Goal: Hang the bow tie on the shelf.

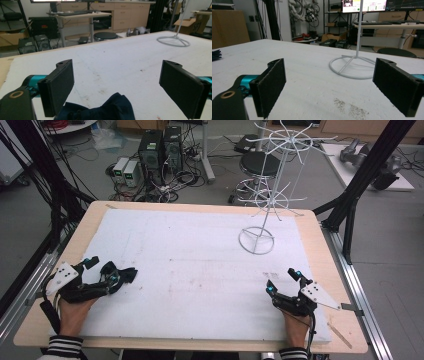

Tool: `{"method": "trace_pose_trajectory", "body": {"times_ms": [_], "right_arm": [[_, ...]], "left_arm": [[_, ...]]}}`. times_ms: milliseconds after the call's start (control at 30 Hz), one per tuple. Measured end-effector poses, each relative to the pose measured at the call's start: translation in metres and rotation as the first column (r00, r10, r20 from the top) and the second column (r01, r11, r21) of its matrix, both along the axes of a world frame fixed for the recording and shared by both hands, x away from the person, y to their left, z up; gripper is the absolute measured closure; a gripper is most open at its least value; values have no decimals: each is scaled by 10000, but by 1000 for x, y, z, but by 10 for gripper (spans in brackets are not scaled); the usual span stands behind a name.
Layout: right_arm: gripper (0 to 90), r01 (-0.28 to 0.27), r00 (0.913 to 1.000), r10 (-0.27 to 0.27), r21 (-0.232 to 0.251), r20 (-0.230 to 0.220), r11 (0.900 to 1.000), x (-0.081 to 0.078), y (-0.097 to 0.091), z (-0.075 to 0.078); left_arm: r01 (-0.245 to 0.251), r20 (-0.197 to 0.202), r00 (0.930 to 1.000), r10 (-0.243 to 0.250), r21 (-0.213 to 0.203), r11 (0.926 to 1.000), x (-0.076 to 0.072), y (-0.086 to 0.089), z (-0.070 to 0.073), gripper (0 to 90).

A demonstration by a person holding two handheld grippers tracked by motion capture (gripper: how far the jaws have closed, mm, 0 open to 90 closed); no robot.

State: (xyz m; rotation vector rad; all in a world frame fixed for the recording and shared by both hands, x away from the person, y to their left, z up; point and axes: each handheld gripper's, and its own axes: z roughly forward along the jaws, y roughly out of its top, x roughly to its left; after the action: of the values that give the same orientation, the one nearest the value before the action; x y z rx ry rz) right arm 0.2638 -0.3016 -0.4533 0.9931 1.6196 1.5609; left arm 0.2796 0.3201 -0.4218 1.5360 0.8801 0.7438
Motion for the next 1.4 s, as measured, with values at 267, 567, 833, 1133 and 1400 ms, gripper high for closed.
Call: {"method": "trace_pose_trajectory", "body": {"times_ms": [267, 567, 833, 1133, 1400], "right_arm": [[105, -16, 10000, 16, 13, -25, 10000, 0, 1, 0], [105, -19, 10000, 19, 8, 0, 10000, 0, 1, 0], [105, -24, 10000, 24, 20, -11, 10000, 0, 0, 0], [105, -13, 10000, 13, 38, -52, 10000, -1, 0, 0], [105, -19, 10000, 19, 32, -52, 10000, -1, 0, 0]], "left_arm": [[82, -1235, 9923, 59, 1136, 9935, 7, 3, 9, 131], [25, -2566, 9651, 526, 2101, 9777, 17, 11, 12, 139], [12, -3547, 9293, 1025, 2805, 9598, 25, 14, 13, 184], [249, -4499, 8816, 1429, 3466, 9377, 36, 13, 15, 254], [258, -4935, 8470, 1974, 4092, 9121, 43, 11, 10, 345]]}}
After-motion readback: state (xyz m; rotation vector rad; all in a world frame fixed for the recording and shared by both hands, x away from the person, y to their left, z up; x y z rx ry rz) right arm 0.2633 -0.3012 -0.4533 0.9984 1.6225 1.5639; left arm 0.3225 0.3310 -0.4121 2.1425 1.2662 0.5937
